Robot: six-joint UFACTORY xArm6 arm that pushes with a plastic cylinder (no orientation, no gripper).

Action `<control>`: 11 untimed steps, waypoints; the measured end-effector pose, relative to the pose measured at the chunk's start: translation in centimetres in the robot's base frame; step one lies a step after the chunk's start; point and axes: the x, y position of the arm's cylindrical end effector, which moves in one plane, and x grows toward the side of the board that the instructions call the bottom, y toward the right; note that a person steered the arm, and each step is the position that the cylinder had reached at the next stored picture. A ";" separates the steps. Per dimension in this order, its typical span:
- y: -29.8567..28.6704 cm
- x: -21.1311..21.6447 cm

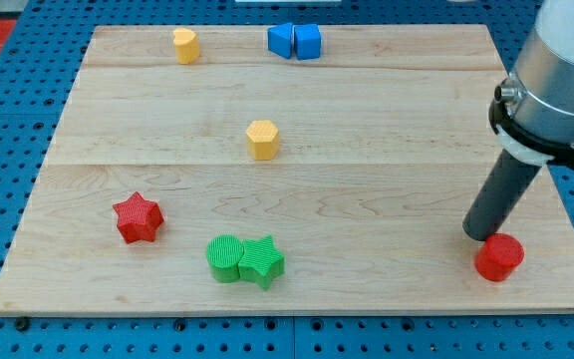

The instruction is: Move the red star towards the red circle

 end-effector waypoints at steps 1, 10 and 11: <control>-3.6 -4.2; -29.0 -1.7; -19.8 -1.7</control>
